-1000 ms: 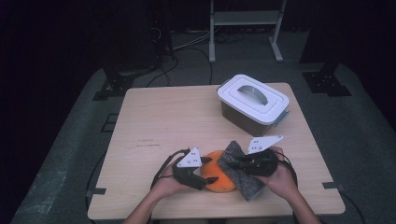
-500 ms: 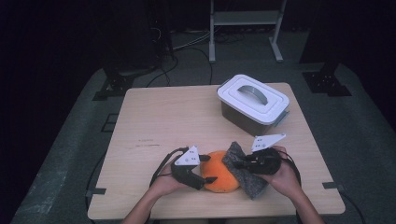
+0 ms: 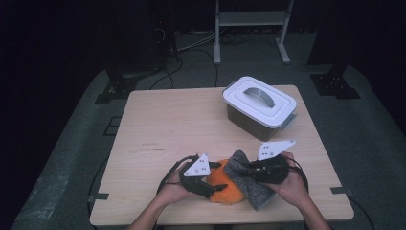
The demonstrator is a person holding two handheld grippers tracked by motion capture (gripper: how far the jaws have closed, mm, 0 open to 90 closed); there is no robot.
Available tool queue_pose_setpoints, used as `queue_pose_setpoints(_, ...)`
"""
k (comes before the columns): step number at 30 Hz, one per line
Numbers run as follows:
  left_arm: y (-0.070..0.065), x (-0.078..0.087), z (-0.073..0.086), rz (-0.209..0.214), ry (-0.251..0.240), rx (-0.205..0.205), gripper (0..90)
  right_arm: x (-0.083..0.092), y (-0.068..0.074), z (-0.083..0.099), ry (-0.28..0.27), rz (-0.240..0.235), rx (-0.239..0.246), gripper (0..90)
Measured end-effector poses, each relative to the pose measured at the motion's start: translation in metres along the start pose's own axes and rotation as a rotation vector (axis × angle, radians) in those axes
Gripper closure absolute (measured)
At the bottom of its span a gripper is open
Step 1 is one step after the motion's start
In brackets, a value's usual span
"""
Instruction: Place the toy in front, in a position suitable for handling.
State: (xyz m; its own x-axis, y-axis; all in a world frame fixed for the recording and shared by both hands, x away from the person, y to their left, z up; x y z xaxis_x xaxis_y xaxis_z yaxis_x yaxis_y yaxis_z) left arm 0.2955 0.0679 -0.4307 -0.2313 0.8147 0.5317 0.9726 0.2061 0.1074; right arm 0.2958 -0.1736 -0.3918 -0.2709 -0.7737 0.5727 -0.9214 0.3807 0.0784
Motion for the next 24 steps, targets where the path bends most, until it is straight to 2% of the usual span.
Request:
queue_pose_setpoints(4,-0.001,0.001,0.002,0.001,0.008,-0.01,30.8,-0.007,-0.004,0.005,0.021,-0.014,-0.015,77.9)
queue_pose_setpoints(7,-0.001,0.001,0.002,0.001,0.006,-0.002,30.8,-0.002,-0.01,0.012,0.026,-0.019,-0.031,77.8)
queue_pose_setpoints(10,-0.001,0.001,0.002,0.005,0.004,-0.002,30.7,0.007,-0.02,0.026,0.037,-0.016,-0.074,77.8)
queue_pose_setpoints(13,-0.001,0.0,0.001,0.008,0.004,-0.004,30.8,0.014,-0.025,0.029,0.032,-0.005,-0.109,78.2)
queue_pose_setpoints(18,-0.005,-0.003,-0.002,0.021,0.004,-0.038,30.8,0.011,-0.021,0.01,-0.037,-0.018,-0.088,78.2)
queue_pose_setpoints(22,-0.007,-0.003,-0.002,0.025,0.01,-0.042,30.7,-0.006,-0.017,-0.001,0.004,-0.002,-0.042,78.1)
queue_pose_setpoints(24,-0.007,-0.002,-0.001,0.027,0.015,-0.047,30.8,-0.01,-0.019,0.002,0.014,-0.009,-0.052,78.2)
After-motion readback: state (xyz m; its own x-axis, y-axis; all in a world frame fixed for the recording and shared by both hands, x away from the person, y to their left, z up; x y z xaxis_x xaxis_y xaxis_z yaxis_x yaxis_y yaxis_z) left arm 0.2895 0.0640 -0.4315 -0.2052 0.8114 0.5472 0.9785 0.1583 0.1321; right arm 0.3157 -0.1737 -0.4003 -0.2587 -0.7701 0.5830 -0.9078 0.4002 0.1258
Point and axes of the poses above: each handheld gripper's, and its own axes: x roughly backward along the jaws, z roughly out of its underside, y roughly to its left, the point moved 1 cm from there along -x, roughly forward along the jaws, and after that the axes turned 1 degree about x, right-handed, at the moved point
